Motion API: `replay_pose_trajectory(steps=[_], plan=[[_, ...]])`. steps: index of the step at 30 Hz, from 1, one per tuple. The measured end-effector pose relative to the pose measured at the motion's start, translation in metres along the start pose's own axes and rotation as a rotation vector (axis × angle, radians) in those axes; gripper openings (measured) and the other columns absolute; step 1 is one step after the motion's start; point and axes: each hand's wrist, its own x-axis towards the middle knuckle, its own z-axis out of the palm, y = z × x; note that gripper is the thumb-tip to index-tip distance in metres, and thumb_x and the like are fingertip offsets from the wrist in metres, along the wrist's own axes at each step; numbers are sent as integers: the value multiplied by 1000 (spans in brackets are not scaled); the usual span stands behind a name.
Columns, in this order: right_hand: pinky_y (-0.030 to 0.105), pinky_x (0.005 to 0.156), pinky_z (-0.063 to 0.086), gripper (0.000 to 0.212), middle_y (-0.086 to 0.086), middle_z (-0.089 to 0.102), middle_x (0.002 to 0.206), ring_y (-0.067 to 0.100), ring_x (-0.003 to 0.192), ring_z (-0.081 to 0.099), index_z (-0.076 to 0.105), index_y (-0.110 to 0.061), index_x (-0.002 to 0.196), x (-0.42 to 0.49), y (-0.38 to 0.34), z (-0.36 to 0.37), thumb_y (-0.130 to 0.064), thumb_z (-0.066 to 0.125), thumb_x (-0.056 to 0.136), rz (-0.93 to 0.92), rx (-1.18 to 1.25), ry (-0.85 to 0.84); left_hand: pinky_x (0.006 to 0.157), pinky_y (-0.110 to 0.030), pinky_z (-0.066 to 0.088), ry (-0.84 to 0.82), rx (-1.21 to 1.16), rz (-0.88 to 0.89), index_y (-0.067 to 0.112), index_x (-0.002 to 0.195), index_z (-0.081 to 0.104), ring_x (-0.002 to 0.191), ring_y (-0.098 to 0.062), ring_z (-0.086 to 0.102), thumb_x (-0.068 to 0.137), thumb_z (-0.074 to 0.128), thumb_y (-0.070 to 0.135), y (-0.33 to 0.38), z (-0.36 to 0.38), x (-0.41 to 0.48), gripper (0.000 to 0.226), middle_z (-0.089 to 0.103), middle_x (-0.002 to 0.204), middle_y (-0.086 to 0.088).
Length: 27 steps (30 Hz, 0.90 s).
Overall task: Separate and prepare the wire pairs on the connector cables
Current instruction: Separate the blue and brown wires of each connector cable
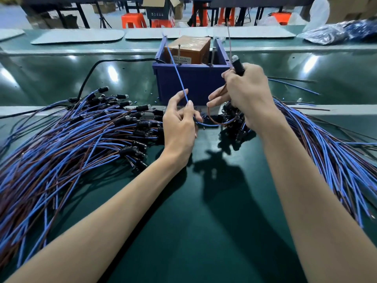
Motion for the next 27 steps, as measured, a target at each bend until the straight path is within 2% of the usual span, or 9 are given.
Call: replay_pose_trajectory(steps=[5, 9, 12, 27], plan=[[9, 32, 29, 17, 11, 69, 56, 19, 49, 69, 44, -10, 74, 4, 4, -1, -8, 38, 90, 52, -112, 5, 44, -12, 34, 27, 21, -3, 21, 118, 52, 42, -2, 41, 100, 44, 11, -1, 0, 1, 22, 53, 48, 9], [9, 31, 29, 12, 8, 68, 54, 18, 42, 65, 51, -5, 84, 5, 6, -1, -6, 40, 90, 64, -140, -27, 43, -13, 32, 33, 22, -56, 20, 120, 55, 42, -2, 39, 100, 46, 10, -3, 1, 3, 24, 53, 46, 11], [8, 33, 30, 14, 5, 67, 51, 16, 38, 61, 56, -1, 91, 5, 7, 0, -7, 43, 89, 68, -161, -34, 45, -11, 33, 32, 11, -96, 12, 124, 57, 42, 0, 41, 99, 47, 8, -5, 2, 5, 28, 52, 46, 12], [11, 36, 32, 11, 5, 64, 48, 12, 30, 45, 58, -4, 91, 6, 4, -1, -9, 50, 86, 72, -162, -111, 42, -9, 33, 0, -18, -134, 5, 121, 61, 39, 0, 42, 96, 48, 2, -7, 3, 5, 28, 51, 43, 11]])
